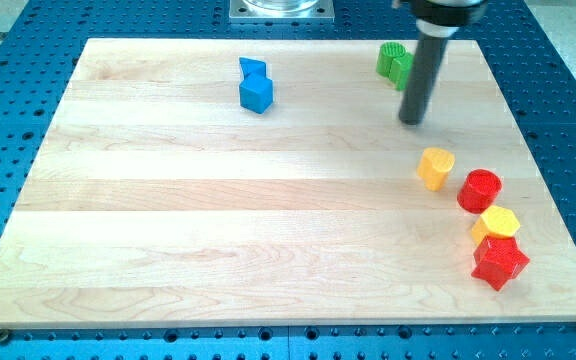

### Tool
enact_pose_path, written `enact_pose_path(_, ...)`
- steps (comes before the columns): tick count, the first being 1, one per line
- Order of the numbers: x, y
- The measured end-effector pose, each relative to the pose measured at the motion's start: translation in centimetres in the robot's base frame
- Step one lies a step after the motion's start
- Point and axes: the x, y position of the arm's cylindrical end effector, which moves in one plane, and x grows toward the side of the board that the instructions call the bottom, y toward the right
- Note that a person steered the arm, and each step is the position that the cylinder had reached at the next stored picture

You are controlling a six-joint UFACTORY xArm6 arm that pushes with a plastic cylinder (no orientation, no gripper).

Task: Push the heart left beside the red circle

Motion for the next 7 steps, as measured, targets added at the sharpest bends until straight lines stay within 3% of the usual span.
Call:
enact_pose_path(1, 1.4, 3.4)
enact_pose_path(3, 8.4, 1.4)
enact_pose_path(5, 8.8, 1.4)
enact_pose_path(6, 12.0, -3.6)
enact_pose_path(7, 9.9, -8.8)
